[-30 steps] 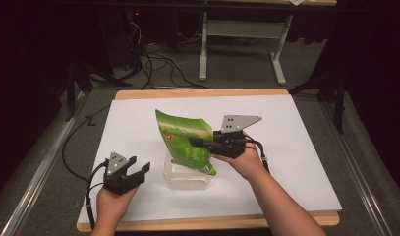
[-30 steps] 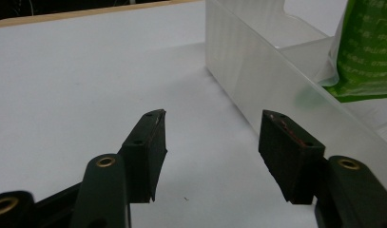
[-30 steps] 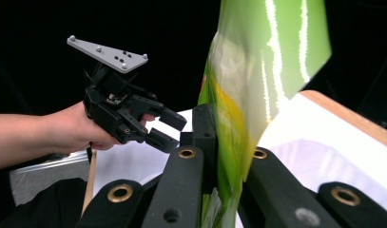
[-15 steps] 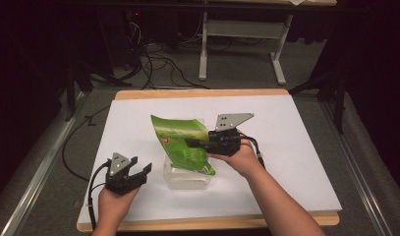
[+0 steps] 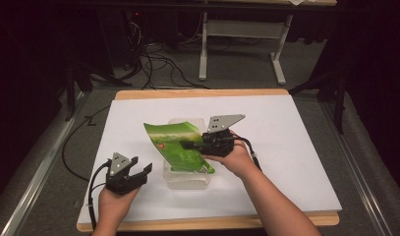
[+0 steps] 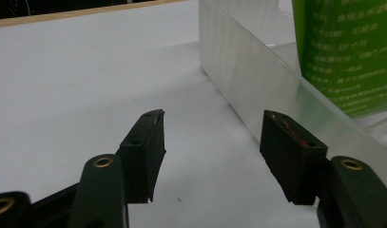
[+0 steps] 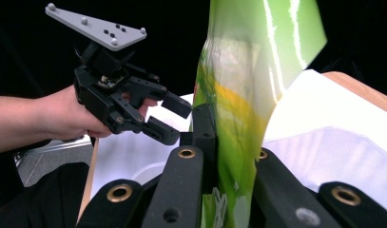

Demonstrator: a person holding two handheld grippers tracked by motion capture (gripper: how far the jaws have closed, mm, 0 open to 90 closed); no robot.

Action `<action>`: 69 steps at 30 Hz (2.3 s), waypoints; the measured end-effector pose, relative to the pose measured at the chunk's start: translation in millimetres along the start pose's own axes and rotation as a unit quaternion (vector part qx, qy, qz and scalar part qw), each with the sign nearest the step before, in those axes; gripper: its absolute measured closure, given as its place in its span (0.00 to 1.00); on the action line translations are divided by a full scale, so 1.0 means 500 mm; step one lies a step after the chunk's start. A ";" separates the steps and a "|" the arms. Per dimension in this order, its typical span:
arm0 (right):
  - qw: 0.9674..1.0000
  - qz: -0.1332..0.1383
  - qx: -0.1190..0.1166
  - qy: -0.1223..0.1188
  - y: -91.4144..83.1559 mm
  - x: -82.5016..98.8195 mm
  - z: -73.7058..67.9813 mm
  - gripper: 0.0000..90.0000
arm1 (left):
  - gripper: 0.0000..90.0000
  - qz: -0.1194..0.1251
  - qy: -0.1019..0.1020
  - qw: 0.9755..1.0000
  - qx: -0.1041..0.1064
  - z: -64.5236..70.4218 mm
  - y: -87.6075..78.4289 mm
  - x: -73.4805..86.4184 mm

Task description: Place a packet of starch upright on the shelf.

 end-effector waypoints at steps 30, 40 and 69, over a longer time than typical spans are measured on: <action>0.996 0.005 0.090 0.029 -0.063 0.052 -0.001 0.68 | 0.47 -0.007 0.006 1.000 0.011 0.019 0.010 0.006; 0.991 0.001 0.123 0.056 -0.128 0.103 -0.018 0.66 | 0.48 -0.013 -0.002 1.000 0.011 0.021 0.020 0.012; 0.967 -0.078 0.226 0.090 -0.153 0.192 -0.041 1.00 | 0.97 -0.086 0.007 0.995 0.044 0.077 0.064 0.055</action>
Point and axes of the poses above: each handheld gripper's, and its own axes: y roughly forward along the jaws, x roughly out of its underside, z roughly to its right, the point moved 8 cm from there along y, roughly forward along the jaws, and after that the axes turned 9 degrees about -y, right-handed, at the moved point
